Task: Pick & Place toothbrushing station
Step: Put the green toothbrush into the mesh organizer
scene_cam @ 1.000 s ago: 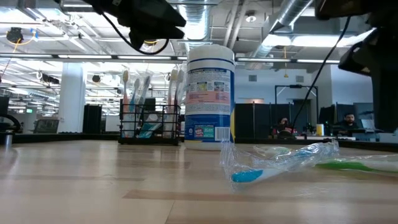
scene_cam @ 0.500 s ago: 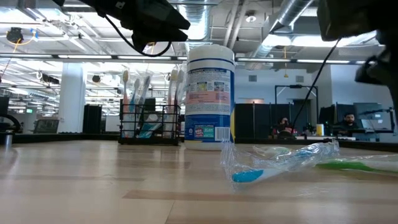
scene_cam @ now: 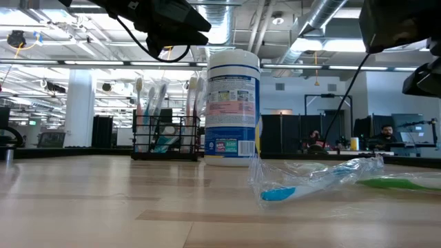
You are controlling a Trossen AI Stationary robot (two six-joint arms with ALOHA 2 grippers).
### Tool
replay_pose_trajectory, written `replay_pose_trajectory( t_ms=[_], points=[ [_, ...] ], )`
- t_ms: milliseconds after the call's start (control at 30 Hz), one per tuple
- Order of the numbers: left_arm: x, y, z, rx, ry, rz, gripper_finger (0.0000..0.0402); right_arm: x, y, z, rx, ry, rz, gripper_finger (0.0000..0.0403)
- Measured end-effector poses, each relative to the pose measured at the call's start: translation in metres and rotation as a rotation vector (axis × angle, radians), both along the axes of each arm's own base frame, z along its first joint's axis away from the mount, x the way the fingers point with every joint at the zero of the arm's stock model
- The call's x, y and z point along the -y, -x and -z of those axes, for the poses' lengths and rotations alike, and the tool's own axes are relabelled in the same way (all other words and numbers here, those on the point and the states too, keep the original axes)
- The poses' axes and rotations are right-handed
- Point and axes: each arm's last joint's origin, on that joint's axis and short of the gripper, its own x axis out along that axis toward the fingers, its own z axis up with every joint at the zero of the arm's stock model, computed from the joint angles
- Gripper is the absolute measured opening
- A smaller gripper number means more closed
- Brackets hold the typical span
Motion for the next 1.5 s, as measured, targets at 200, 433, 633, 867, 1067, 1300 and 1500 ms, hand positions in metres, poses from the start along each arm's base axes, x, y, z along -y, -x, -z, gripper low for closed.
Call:
replay_pose_trajectory(
  t_ms=[200,433,633,867,1067,1300,1500],
  points=[
    [0.0,0.0,0.0,0.0,0.0,0.0,0.0143,0.003,-0.001,0.0,-0.01,0.005,0.022,0.0087],
    [0.0,0.0,0.0,0.001,0.0,0.0,0.0143,0.008,-0.005,0.0,-0.007,0.007,0.035,0.0087],
    [0.0,0.0,0.0,0.001,0.0,0.0,0.0143,0.017,-0.012,-0.002,0.009,0.025,0.045,0.0087],
    [0.0,0.0,0.0,0.001,0.0,0.0,0.0143,0.021,-0.012,-0.002,-0.017,0.024,0.066,0.0087],
    [0.0,0.0,0.0,0.0,0.0,0.0,0.0143,0.018,-0.007,-0.001,-0.039,0.026,0.084,0.0087],
    [0.0,0.0,0.0,0.0,0.0,0.0,0.0143,0.011,0.0,0.0,-0.052,0.033,0.079,0.0087],
    [0.0,0.0,0.0,0.0,0.0,0.0,0.0143,0.013,0.002,0.004,-0.06,0.037,0.092,0.0087]
  ],
)
